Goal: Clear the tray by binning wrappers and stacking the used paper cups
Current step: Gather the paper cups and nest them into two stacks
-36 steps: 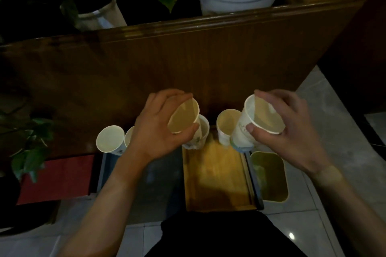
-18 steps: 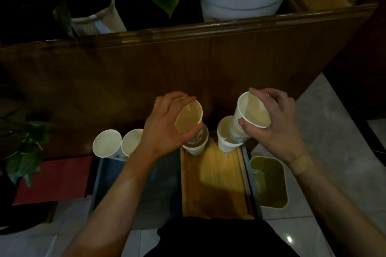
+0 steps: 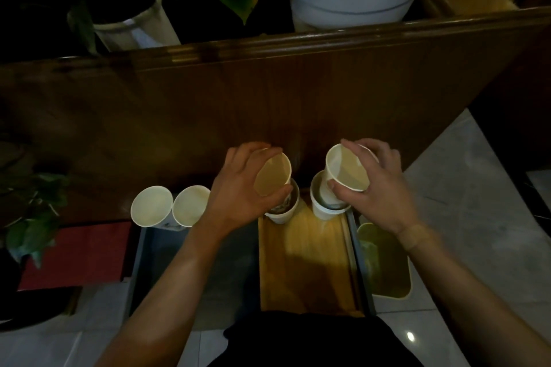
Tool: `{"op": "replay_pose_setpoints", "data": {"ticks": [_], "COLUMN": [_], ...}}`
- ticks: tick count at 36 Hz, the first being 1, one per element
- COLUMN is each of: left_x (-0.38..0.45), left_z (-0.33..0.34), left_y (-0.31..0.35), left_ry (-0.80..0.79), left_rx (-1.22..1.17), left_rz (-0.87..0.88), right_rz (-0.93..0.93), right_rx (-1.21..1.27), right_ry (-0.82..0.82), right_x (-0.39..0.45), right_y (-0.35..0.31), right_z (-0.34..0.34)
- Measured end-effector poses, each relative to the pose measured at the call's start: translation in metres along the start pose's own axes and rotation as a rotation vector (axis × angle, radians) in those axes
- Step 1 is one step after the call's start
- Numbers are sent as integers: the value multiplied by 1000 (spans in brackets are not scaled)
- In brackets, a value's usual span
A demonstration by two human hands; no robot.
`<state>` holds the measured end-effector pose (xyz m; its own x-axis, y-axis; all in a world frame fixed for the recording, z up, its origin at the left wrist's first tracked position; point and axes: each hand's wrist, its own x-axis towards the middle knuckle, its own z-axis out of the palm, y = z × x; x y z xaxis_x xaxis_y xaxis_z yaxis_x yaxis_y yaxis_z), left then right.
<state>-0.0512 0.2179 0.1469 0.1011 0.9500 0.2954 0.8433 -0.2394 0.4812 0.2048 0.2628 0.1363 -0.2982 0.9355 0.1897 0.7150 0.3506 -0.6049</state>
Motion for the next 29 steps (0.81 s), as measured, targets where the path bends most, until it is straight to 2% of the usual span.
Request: {"op": "replay_pose_setpoints", "data": {"ticks": [15, 29], "left_x": [-8, -10], "left_z": [22, 41], "left_y": [-15, -19], "left_ry": [-72, -211], "left_rx": [-5, 13], "left_rz": [-36, -69], "right_rz": [-1, -38], "right_rx": [-45, -90], "right_ry": [-46, -103], "right_x": [-4, -10], "right_y": [16, 25], "right_z": [32, 54]}}
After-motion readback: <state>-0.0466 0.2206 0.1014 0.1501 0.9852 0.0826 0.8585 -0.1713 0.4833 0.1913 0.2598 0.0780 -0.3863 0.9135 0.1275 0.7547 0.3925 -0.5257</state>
